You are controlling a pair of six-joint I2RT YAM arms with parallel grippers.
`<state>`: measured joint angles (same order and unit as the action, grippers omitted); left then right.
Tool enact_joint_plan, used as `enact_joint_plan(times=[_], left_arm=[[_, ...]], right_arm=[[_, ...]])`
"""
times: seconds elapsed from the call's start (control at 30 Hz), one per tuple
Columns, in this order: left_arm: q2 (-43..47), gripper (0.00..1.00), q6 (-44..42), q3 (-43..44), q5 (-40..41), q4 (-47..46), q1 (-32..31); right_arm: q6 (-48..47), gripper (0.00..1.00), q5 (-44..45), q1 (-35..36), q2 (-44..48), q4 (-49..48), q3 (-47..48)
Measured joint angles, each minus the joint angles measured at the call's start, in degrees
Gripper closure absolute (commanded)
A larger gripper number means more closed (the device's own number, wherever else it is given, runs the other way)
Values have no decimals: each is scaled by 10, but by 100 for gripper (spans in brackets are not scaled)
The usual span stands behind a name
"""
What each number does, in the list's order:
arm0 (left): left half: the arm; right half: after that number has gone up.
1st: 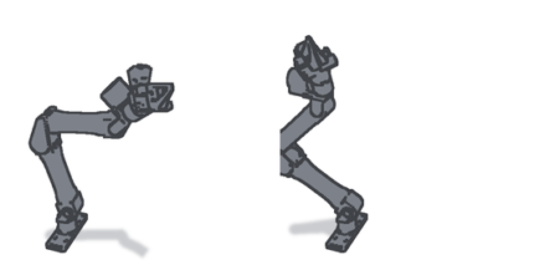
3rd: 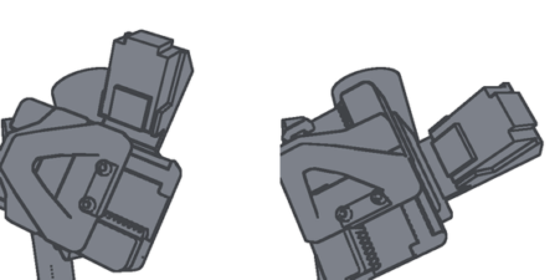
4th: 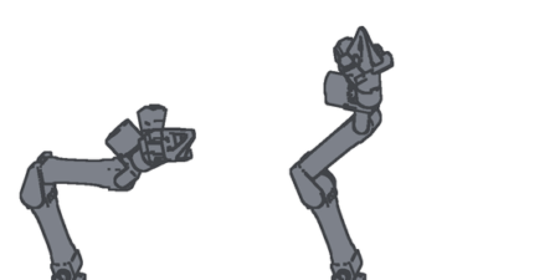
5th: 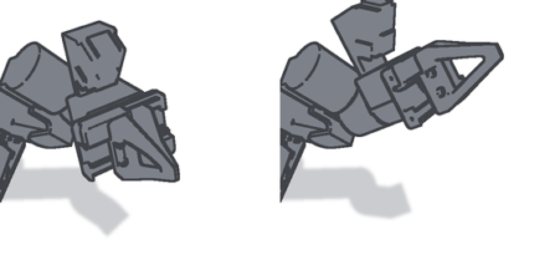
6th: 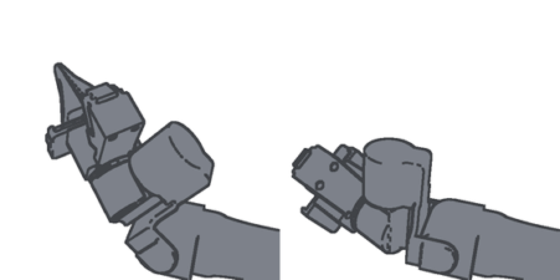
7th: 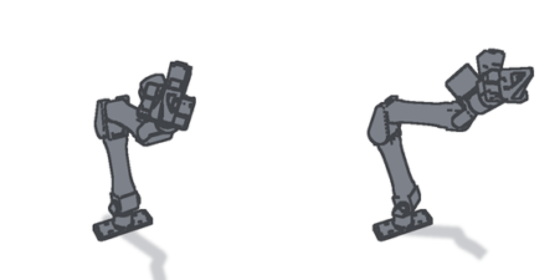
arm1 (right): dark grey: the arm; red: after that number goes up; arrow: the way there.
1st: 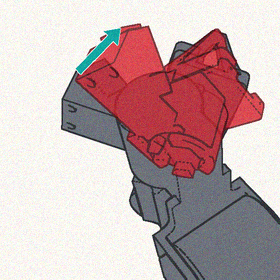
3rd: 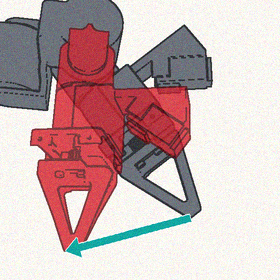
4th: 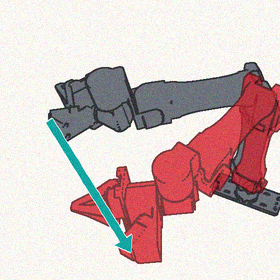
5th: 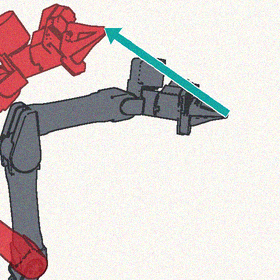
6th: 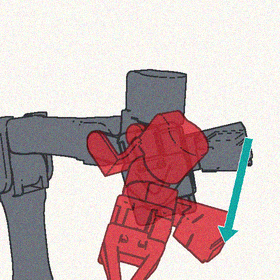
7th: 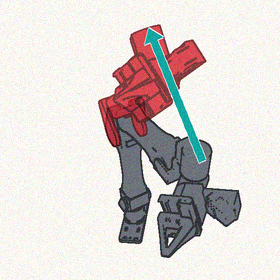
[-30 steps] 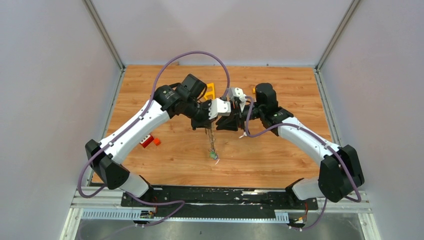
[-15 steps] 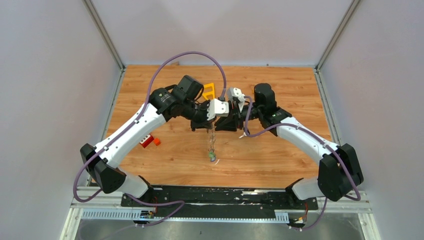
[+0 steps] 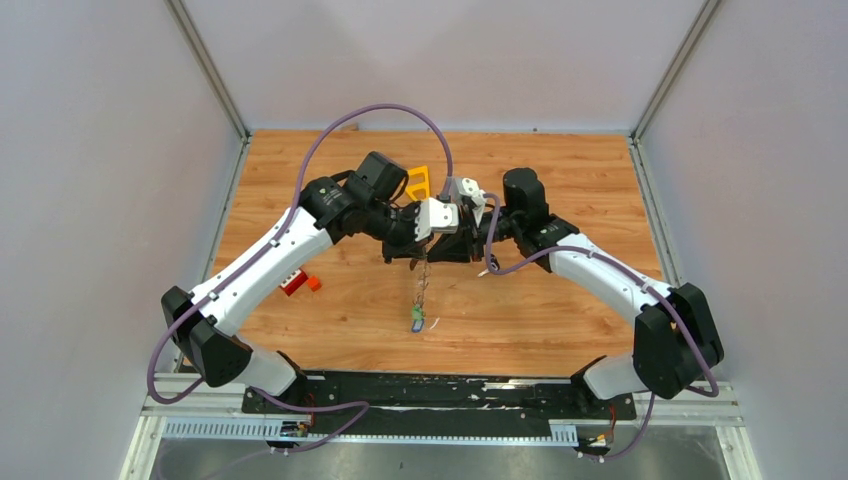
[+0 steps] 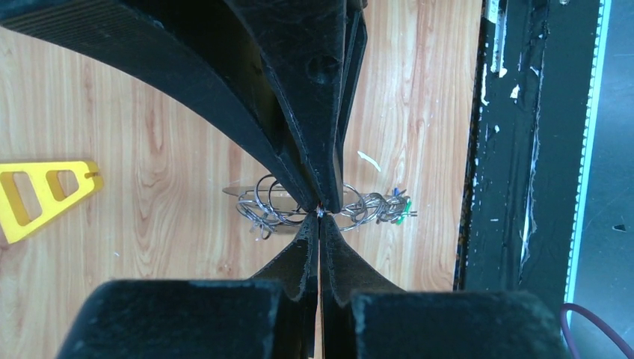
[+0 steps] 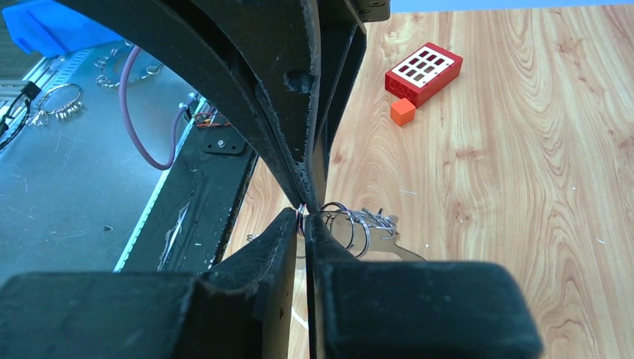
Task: Put the keys on the keyring
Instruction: Adjust the keyring.
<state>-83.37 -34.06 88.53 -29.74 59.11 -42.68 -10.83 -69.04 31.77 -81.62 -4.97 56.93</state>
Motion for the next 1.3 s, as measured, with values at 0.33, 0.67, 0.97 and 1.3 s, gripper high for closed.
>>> enact_joint_plan(times=[0.33, 0.67, 0.97, 1.3], left_arm=[[0, 100, 15, -4, 4, -8, 0], [2, 100, 21, -17, 6, -23, 4], [3, 100, 30, -24, 3, -33, 10], [3, 100, 61, -37, 4, -56, 20]], right_arm=[[0, 87, 4, 0, -1, 3, 0], [-26, 89, 14, 1, -1, 24, 0], [-33, 89, 17, 1, -1, 30, 0], [-33, 93, 47, 4, -1, 40, 3]])
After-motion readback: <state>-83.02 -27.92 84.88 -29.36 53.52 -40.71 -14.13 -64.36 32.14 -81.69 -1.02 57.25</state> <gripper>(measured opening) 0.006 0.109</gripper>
